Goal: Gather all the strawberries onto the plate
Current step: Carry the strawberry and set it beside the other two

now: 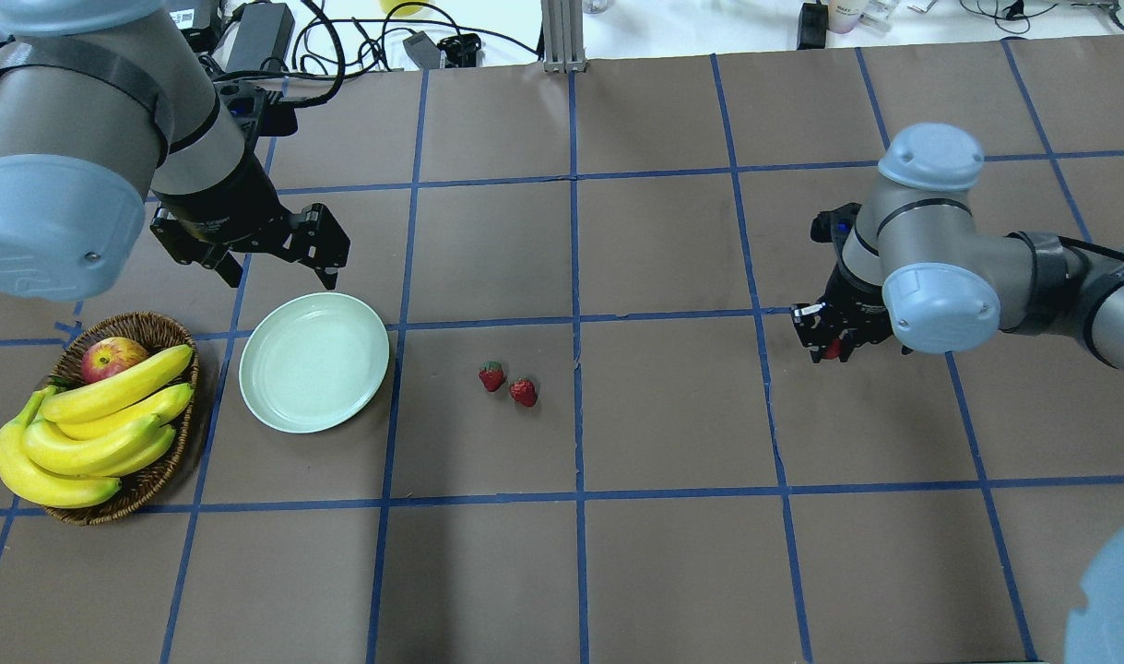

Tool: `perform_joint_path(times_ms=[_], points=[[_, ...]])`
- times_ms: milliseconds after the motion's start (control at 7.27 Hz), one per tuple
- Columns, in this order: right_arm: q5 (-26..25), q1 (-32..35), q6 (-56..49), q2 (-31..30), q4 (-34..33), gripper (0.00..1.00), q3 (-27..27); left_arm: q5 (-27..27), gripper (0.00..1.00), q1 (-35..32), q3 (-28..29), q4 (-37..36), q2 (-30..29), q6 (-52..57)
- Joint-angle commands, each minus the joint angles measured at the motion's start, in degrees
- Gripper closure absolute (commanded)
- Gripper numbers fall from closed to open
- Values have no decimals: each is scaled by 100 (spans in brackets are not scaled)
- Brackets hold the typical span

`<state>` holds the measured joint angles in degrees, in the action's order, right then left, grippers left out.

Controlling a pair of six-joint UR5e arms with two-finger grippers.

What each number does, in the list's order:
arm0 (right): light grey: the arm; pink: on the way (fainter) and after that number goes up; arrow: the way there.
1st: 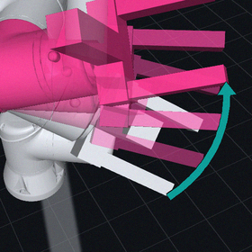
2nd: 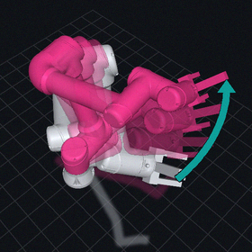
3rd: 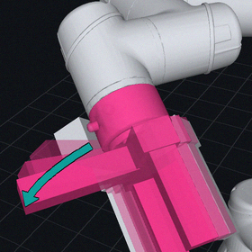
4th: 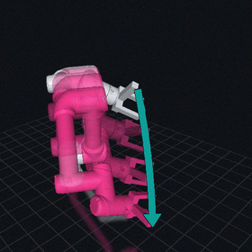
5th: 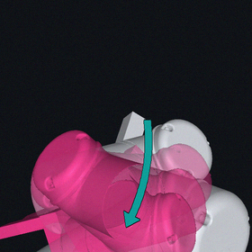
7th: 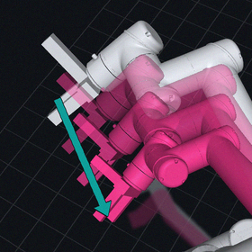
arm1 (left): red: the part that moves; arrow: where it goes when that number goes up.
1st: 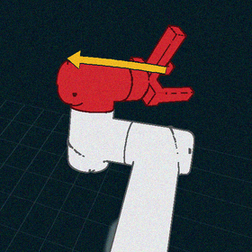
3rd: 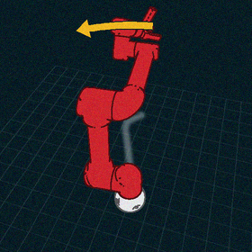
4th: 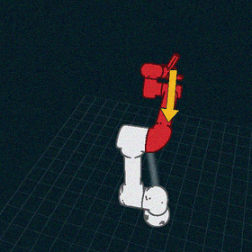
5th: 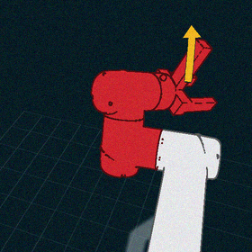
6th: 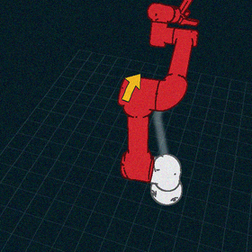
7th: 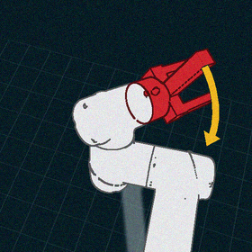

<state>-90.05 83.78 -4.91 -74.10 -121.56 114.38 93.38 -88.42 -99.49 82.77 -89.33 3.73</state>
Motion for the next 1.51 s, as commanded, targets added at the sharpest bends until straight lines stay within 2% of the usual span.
perform_joint_path(times_ms=[0, 138, 275, 412, 550, 688, 825, 962, 1100, 1238, 1375], points=[[1035, 1153, 1599, 123, 168, 100, -494, 5, 0, 0, -9, 11, 3, -4], [1608, 1715, 2355, 350, 54, 100, -670, -4, 0, 0, 0, 2, 12, -4], [1736, 2104, 2954, 665, -104, 100, -985, 5, 0, 0, -9, 2, 12, -4], [2111, 2499, 3595, 990, -123, 100, -1423, -4, 0, 0, 8, -7, 12, -4], [2149, 2816, 4107, 1307, -114, 100, -1923, 5, 0, 0, 0, 2, 21, -4], [2054, 2932, 4216, 1423, -114, 100, -2041, 5, 0, 0, 0, 2, 30, -4], [2027, 2968, 4208, 1407, -70, 81, -1947, -4, 0, 0, 9, -15, 30, -4], [1983, 2969, 4191, 1398, -61, 41, -1920, -4, 0, 0, 9, -24, 30, -4], [1826, 2969, 4191, 1389, -44, 28, -1911, 5, 0, 0, 0, -16, 30, -4], [1816, 2969, 4182, 1337, -44, 0, -1867, -4, 0, 0, 9, -24, 30, -12], [1807, 2969, 4173, 1284, -35, 0, -1832, 5, 0, 0, 0, -16, 21, -4]])
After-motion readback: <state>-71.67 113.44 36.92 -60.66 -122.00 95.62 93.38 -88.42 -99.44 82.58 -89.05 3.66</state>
